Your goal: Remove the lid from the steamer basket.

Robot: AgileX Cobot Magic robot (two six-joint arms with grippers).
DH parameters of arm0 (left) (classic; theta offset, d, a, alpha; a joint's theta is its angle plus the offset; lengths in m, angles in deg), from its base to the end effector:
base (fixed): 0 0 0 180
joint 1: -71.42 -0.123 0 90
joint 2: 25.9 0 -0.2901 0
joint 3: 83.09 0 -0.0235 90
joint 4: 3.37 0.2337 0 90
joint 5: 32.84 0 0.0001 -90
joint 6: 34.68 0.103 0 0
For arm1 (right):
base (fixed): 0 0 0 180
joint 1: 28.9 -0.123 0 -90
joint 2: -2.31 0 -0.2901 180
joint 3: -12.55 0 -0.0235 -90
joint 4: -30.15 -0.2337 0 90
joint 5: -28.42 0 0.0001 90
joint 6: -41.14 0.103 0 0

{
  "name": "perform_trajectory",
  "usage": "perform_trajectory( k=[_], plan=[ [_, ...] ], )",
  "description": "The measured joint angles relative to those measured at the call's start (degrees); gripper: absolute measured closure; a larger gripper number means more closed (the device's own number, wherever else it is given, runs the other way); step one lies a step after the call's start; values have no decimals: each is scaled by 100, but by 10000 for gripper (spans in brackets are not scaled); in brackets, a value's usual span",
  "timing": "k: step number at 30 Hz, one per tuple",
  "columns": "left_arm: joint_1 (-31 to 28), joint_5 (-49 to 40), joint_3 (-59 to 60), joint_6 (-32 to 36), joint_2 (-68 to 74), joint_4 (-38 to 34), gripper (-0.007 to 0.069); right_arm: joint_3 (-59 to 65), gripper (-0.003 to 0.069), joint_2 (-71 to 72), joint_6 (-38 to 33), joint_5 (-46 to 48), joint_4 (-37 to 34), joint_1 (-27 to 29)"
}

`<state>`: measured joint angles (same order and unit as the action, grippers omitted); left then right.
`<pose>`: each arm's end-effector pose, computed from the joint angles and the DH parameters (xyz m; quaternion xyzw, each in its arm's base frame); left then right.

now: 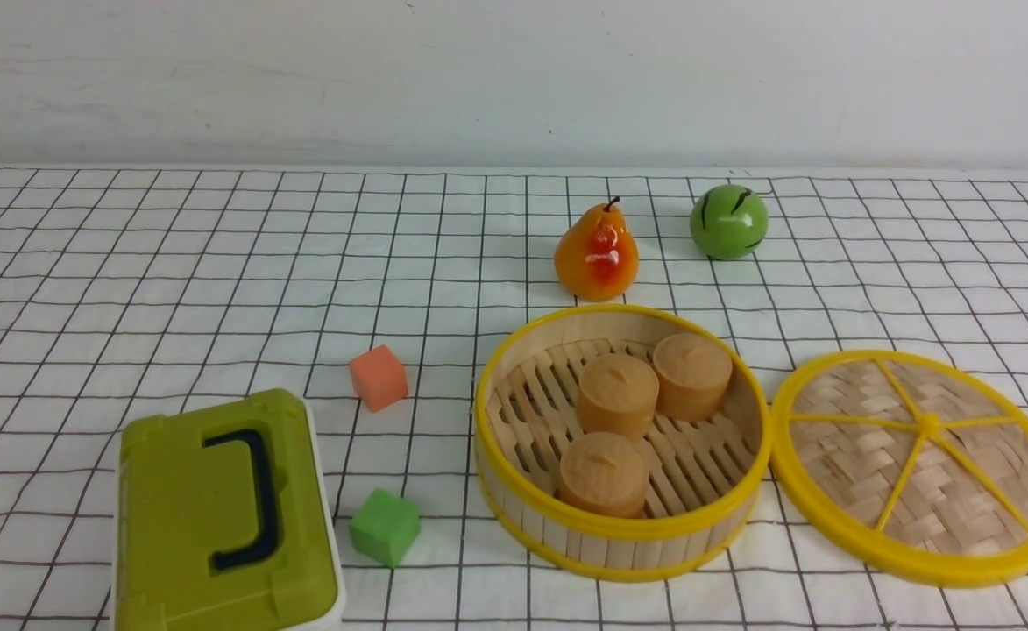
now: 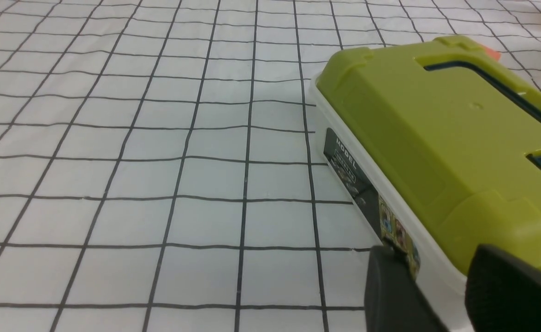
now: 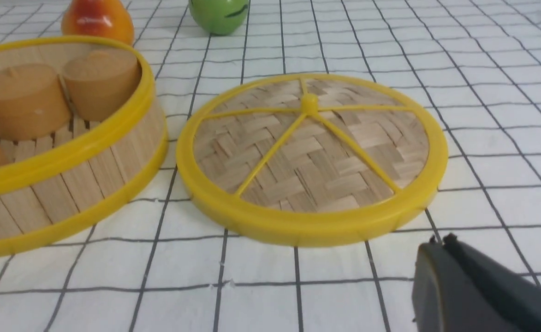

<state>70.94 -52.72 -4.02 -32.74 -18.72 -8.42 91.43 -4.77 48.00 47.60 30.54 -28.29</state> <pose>0.0428 -0.0027 0.1694 -0.0139 0.7988 -0.0242 0.6010 0.0430 -0.0007 0.1717 0.0499 0.7925 0.0303 0.6070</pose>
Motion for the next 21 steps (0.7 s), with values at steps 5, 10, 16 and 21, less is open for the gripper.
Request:
perform_trajectory(
  k=[5,10,16,21],
  plan=[
    [0,0,0,0,0,0,384,-16,670,0,0,150,4,0],
    [0,0,0,0,0,0,384,-42,671,0,0,267,4,0],
    [0,0,0,0,0,0,384,-42,671,0,0,280,4,0],
    [0,0,0,0,0,0,384,-42,666,0,0,280,4,0]
  ],
)
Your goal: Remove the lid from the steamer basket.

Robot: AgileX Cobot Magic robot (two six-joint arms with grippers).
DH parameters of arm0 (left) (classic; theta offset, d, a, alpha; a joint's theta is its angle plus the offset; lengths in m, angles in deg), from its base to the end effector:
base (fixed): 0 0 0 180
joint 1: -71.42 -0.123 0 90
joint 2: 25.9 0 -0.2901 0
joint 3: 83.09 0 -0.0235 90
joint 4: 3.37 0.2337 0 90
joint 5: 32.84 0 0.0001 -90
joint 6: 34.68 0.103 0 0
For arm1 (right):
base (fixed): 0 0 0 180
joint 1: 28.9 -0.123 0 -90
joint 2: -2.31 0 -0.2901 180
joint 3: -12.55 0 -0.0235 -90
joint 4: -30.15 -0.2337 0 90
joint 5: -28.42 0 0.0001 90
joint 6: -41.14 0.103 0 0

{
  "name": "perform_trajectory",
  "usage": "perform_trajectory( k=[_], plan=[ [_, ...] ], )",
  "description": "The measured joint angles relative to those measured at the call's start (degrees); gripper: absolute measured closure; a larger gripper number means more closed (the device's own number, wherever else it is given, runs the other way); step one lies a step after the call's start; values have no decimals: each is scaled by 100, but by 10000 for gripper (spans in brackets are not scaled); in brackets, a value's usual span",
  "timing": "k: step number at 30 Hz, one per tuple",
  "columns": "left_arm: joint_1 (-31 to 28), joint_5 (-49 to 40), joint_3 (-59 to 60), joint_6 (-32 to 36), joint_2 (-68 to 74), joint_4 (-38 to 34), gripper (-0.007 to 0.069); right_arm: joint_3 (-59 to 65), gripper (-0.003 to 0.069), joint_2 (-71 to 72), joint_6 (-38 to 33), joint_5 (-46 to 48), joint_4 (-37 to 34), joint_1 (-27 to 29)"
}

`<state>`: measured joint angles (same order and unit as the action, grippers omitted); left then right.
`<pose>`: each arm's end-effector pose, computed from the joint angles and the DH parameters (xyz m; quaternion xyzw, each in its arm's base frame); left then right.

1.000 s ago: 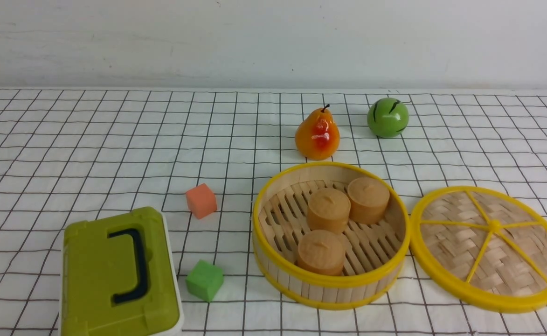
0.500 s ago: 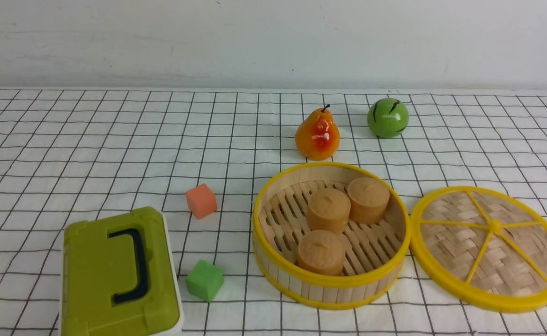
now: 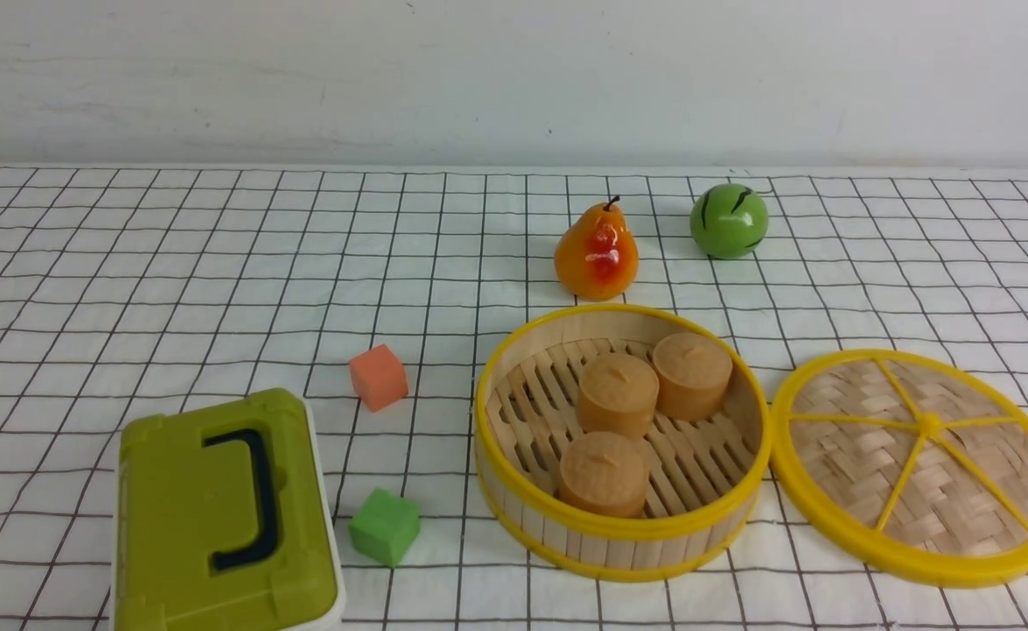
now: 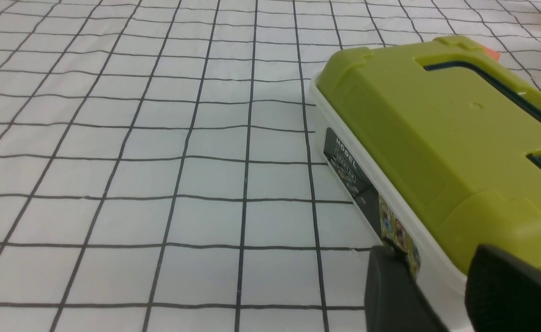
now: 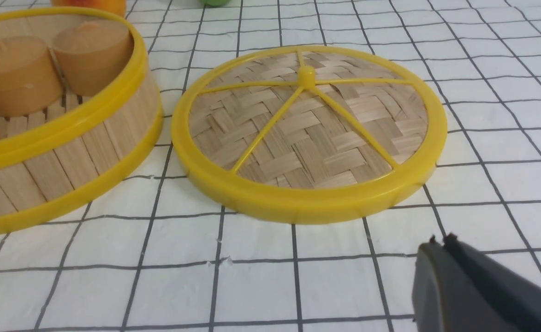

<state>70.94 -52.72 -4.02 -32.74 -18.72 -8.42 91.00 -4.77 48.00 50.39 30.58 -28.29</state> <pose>0.0428 -0.0027 0.1694 -0.0139 0.7988 -0.0242 0.6010 0.0415 -0.0007 0.1693 0.0506 0.8049 0.0290 0.5906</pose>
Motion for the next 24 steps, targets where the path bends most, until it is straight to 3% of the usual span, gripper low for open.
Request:
perform_trajectory(
  k=[24],
  plan=[
    [0,0,0,0,0,0,384,0,652,0,0,0,0,0]
  ],
)
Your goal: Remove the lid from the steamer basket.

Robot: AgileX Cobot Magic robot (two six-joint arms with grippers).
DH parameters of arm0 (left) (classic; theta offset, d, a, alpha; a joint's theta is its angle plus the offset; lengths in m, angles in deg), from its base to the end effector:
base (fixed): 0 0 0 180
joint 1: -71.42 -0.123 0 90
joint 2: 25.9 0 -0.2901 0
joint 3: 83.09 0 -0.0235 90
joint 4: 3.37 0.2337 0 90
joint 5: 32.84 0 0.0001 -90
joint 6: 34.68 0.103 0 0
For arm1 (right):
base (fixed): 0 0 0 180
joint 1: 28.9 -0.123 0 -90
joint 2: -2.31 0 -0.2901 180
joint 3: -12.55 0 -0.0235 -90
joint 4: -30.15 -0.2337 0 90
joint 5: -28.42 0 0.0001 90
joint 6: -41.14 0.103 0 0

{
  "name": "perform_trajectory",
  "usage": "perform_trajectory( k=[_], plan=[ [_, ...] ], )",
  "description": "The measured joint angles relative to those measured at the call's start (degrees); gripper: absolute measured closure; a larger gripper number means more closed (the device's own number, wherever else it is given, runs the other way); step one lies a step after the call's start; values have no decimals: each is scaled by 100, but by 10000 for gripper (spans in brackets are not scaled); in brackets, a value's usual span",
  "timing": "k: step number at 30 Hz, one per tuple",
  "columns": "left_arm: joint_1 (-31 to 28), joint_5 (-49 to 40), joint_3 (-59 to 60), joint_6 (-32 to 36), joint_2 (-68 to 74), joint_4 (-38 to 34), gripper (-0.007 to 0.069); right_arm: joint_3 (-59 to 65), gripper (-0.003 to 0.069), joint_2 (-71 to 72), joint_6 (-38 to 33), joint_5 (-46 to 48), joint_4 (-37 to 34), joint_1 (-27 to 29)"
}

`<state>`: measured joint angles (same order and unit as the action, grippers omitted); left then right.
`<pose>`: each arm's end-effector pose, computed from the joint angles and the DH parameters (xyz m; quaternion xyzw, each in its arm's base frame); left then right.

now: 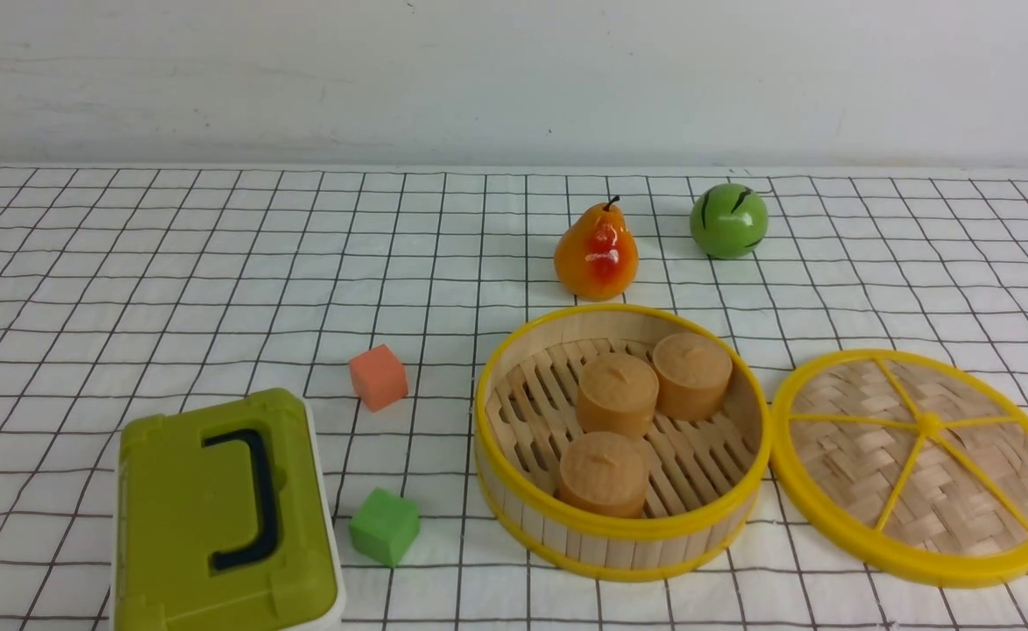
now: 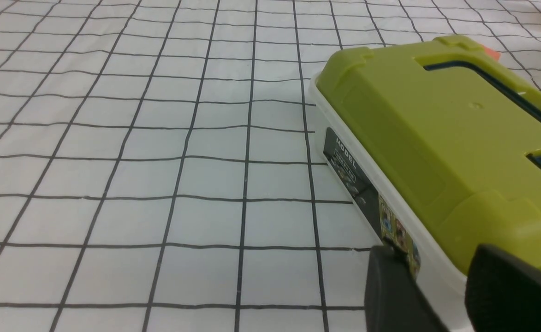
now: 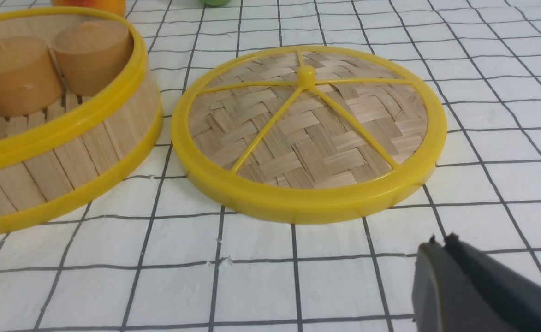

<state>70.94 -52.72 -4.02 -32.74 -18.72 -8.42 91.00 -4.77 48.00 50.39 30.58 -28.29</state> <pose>0.0428 -0.0027 0.1694 -0.0139 0.7988 -0.0242 0.6010 0.0415 -0.0007 0.1693 0.0506 0.8049 0.0290 0.5906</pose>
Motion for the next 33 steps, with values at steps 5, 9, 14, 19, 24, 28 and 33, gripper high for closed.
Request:
perform_trajectory(
  k=[5,9,14,19,24,28,33],
  plan=[
    [0,0,0,0,0,0,385,0,643,0,0,0,0,0],
    [0,0,0,0,0,0,385,0,639,0,0,0,0,0],
    [0,0,0,0,0,0,385,0,632,0,0,0,0,0],
    [0,0,0,0,0,0,385,0,627,0,0,0,0,0],
    [0,0,0,0,0,0,385,0,618,0,0,0,0,0],
    [0,0,0,0,0,0,385,0,613,0,0,0,0,0],
    [0,0,0,0,0,0,385,0,607,0,0,0,0,0]
  ],
)
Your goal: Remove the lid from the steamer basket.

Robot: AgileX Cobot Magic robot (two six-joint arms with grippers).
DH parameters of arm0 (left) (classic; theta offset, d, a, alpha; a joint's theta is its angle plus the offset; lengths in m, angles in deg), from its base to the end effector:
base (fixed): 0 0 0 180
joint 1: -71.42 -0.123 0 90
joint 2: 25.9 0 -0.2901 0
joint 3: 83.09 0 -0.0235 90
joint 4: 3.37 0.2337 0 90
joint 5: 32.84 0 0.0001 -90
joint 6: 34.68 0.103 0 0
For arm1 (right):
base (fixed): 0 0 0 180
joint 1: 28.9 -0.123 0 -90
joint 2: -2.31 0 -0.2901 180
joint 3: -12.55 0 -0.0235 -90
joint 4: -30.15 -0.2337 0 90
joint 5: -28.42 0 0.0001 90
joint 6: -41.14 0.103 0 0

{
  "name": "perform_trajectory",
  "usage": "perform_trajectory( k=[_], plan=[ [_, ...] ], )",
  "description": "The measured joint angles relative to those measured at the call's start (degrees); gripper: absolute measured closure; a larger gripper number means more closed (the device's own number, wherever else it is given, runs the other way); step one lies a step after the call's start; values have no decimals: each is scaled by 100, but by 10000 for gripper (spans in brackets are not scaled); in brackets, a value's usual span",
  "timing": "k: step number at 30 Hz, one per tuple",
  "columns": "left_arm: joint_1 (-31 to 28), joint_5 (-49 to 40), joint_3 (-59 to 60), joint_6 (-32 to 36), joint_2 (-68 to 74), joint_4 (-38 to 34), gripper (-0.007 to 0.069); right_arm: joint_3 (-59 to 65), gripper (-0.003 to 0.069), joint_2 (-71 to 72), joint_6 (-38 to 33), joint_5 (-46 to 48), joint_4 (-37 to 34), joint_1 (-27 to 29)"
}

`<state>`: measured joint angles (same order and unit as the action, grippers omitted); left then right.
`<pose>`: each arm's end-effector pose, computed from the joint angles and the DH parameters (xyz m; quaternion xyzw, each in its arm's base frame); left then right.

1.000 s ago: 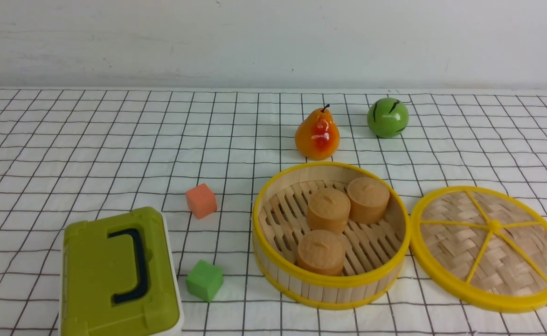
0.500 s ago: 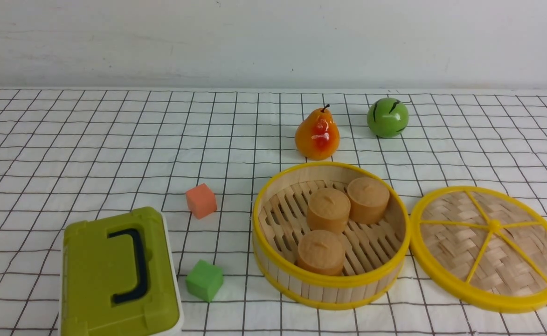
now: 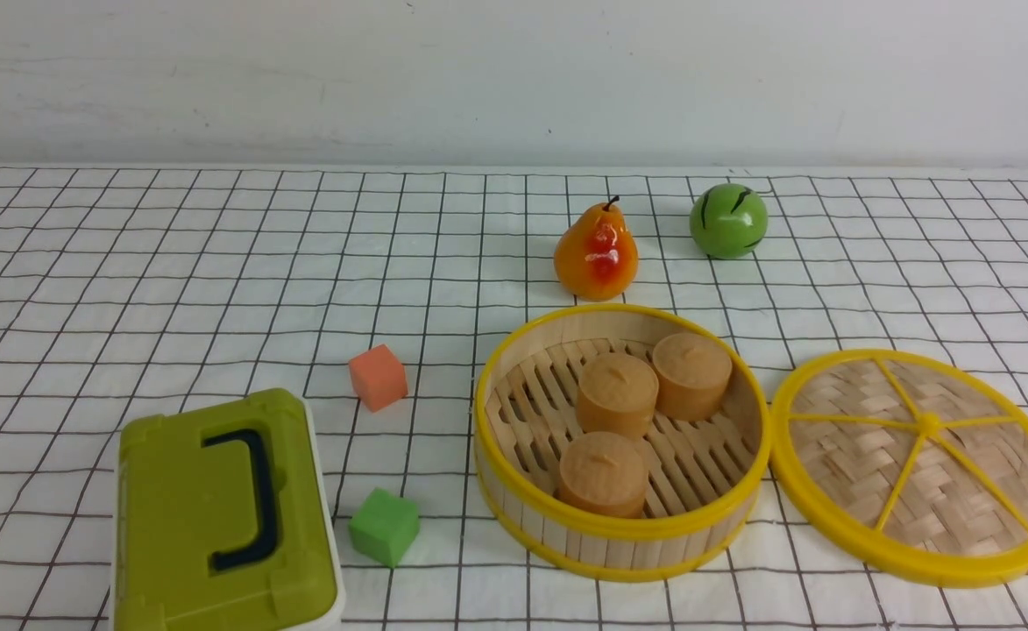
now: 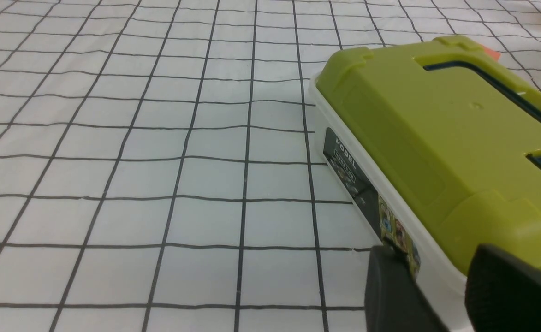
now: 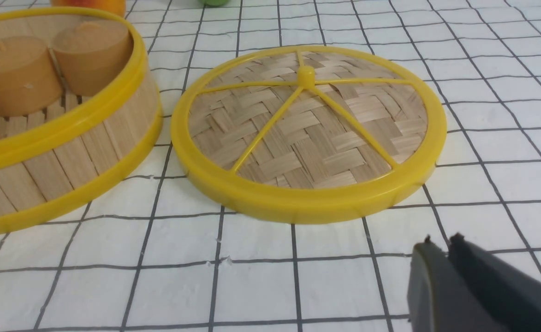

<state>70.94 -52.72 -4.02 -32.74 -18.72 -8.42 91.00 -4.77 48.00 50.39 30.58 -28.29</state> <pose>0.0428 -0.0027 0.1694 -0.0139 0.7988 -0.0242 0.6010 0.0415 -0.0007 0.1693 0.0506 0.8049 0.0290 0.5906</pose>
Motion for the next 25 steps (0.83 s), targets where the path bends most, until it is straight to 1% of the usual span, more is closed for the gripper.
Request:
perform_trajectory(
  k=[25],
  plan=[
    [0,0,0,0,0,0,385,0,584,0,0,0,0,0]
  ],
)
